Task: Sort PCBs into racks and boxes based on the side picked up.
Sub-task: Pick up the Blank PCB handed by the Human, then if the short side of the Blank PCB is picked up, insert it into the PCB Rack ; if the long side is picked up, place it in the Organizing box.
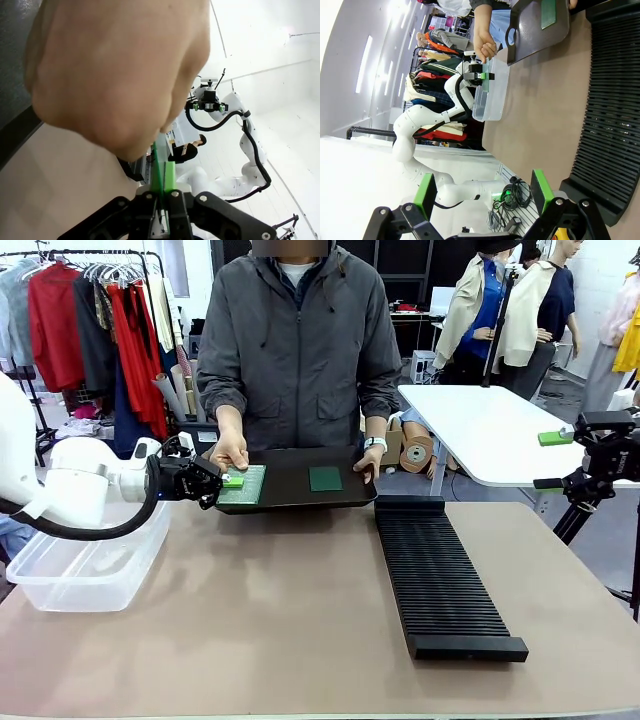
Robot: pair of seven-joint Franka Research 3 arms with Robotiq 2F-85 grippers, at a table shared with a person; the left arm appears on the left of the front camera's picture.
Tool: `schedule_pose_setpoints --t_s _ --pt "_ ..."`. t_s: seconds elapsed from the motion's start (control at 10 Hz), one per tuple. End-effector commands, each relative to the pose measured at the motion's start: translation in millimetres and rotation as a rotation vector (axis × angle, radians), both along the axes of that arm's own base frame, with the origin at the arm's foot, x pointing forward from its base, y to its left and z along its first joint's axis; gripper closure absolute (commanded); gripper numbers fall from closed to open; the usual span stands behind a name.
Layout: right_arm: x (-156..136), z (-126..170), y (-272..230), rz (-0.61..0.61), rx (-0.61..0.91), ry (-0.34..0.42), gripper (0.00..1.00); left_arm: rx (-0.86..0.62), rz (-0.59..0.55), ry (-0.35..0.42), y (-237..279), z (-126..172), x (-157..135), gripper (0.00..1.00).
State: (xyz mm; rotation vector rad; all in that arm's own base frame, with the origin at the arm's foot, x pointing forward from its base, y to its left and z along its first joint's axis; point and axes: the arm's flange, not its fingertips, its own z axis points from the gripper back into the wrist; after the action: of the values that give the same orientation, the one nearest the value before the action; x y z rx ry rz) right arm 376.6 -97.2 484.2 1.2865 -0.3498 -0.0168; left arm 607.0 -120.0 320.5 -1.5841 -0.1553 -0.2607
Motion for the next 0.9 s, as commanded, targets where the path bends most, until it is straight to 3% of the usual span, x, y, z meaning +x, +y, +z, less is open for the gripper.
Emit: schedule_pose_setpoints --t_s 0.0,0.8 --pt "-1.9 2.3 2.5 -0.013 0.011 -0.013 0.00 -0.004 0.004 -0.002 0.0 -0.1 0.1 1.00" --pt "-1.9 2.3 2.5 -0.013 0.011 -0.013 0.00 -0.004 0.004 -0.002 0.0 -0.1 0.1 1.00"
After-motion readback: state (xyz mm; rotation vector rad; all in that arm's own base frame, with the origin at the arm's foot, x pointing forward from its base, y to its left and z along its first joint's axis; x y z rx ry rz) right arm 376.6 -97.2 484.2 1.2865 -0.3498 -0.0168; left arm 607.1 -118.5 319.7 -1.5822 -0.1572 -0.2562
